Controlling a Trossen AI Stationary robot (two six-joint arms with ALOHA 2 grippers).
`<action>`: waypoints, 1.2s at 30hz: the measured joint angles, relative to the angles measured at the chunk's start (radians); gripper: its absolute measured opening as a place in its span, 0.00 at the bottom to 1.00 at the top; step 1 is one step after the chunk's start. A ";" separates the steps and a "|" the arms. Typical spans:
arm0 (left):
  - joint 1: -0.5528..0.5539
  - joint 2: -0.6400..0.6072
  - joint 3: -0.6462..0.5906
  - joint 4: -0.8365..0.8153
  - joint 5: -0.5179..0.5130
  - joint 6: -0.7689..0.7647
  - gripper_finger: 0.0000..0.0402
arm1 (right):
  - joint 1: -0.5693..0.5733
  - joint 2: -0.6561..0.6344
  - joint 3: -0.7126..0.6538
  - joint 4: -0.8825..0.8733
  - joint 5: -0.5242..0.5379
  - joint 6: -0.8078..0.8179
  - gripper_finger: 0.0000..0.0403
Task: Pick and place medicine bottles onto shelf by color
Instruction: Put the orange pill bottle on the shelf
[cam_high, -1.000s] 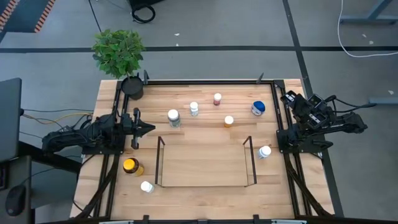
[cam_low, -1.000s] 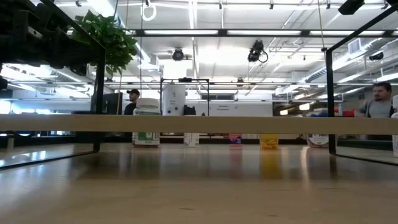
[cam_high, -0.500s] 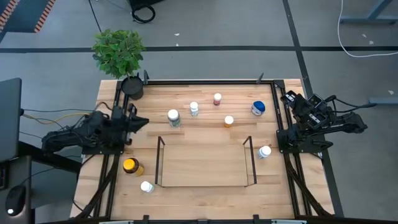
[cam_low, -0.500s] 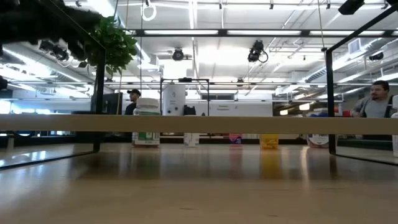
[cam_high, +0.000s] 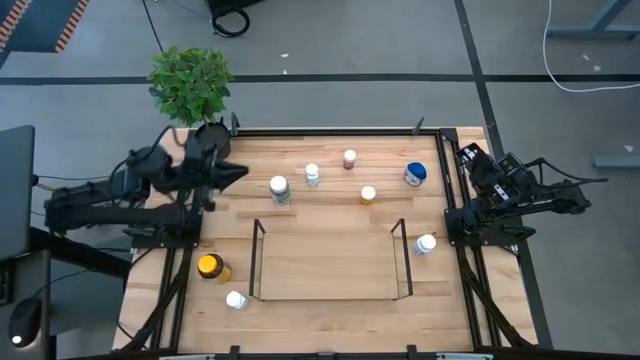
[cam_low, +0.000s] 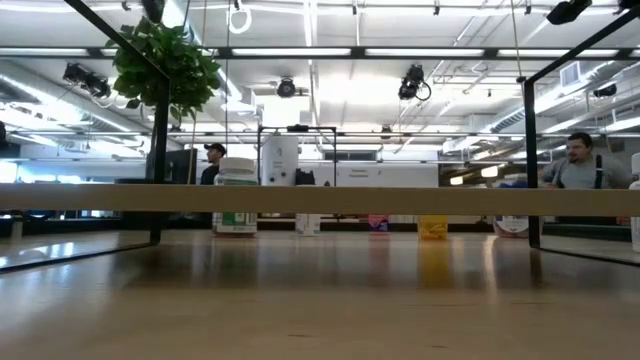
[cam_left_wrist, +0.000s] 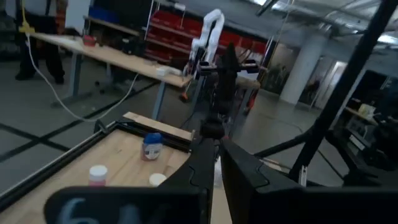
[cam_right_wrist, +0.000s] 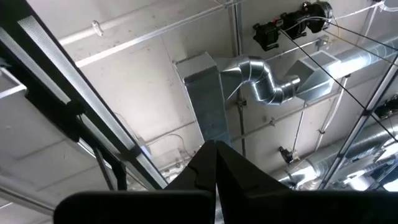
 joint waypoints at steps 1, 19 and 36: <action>0.000 0.046 0.042 -0.001 0.000 -0.001 0.09 | 0.000 0.000 0.009 0.000 0.002 -0.002 0.02; -0.001 0.457 0.643 0.002 0.000 -0.025 0.09 | 0.000 0.427 0.705 -1.200 0.416 0.103 0.02; 0.005 0.478 0.684 -0.144 0.001 0.008 0.12 | -0.097 1.098 1.137 -1.746 0.384 0.228 0.02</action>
